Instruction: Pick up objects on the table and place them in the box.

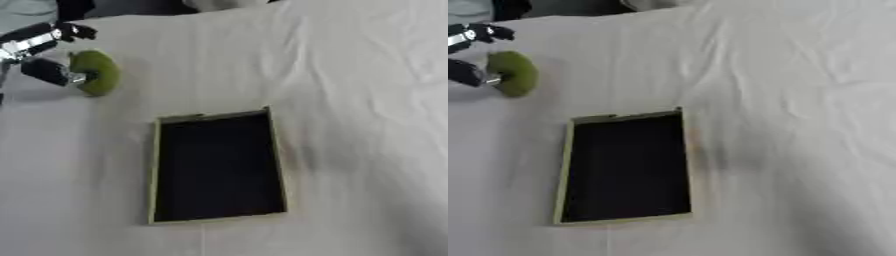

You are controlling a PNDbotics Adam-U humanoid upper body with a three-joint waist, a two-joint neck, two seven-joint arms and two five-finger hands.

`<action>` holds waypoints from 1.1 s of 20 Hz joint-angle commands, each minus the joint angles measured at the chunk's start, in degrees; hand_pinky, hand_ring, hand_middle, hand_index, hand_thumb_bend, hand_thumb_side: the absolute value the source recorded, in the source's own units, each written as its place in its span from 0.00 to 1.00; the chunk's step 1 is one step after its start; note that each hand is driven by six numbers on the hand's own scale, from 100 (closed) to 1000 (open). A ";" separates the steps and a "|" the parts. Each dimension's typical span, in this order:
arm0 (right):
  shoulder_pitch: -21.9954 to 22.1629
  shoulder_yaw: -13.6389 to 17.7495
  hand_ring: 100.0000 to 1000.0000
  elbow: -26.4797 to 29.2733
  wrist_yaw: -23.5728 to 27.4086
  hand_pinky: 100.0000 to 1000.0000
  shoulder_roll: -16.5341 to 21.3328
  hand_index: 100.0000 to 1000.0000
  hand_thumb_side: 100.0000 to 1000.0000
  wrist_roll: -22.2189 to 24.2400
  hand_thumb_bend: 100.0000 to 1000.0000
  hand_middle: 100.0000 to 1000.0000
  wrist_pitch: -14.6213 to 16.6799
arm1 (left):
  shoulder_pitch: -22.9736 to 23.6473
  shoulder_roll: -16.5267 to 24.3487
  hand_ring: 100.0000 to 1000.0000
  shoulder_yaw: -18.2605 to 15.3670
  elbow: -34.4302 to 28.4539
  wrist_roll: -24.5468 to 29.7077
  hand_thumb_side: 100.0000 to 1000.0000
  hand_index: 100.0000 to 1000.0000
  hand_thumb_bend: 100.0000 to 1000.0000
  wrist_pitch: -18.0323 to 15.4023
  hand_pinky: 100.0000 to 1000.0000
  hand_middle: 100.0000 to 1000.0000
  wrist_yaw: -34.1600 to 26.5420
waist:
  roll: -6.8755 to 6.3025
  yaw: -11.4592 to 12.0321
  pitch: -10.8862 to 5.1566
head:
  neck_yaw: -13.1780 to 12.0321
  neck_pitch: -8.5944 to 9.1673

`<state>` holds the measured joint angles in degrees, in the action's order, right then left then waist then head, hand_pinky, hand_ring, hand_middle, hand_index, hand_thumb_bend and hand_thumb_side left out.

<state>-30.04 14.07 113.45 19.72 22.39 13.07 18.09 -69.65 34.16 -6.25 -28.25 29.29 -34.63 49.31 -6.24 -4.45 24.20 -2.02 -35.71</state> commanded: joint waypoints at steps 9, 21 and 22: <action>-0.76 0.09 0.89 1.14 0.52 0.74 1.06 0.80 0.44 -0.43 0.00 0.54 -0.23 | -1.09 1.50 0.91 0.37 0.52 10.15 0.33 0.92 0.44 -15.62 0.88 0.78 11.22 | 0.14 -0.16 -1.32 | -0.40 0.01; -0.80 0.07 0.89 1.14 0.76 0.74 1.07 0.80 0.45 -1.05 0.00 0.54 -0.54 | -0.99 1.26 0.84 0.62 1.03 4.93 0.26 0.67 0.27 -15.03 0.75 0.68 18.05 | 0.05 -0.21 -1.37 | -0.60 -0.35; -0.79 0.06 0.89 1.14 0.76 0.74 1.08 0.80 0.45 -1.08 0.00 0.54 -0.57 | -1.00 1.25 0.83 0.64 1.18 4.72 0.25 0.66 0.25 -15.07 0.74 0.67 18.27 | 0.05 -0.19 -1.40 | -0.63 -0.38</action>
<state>-30.21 14.07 113.45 20.26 22.39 12.17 17.51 -69.82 34.16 -5.78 -27.16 24.35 -39.57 66.61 -6.45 -4.66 24.19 -2.48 -35.81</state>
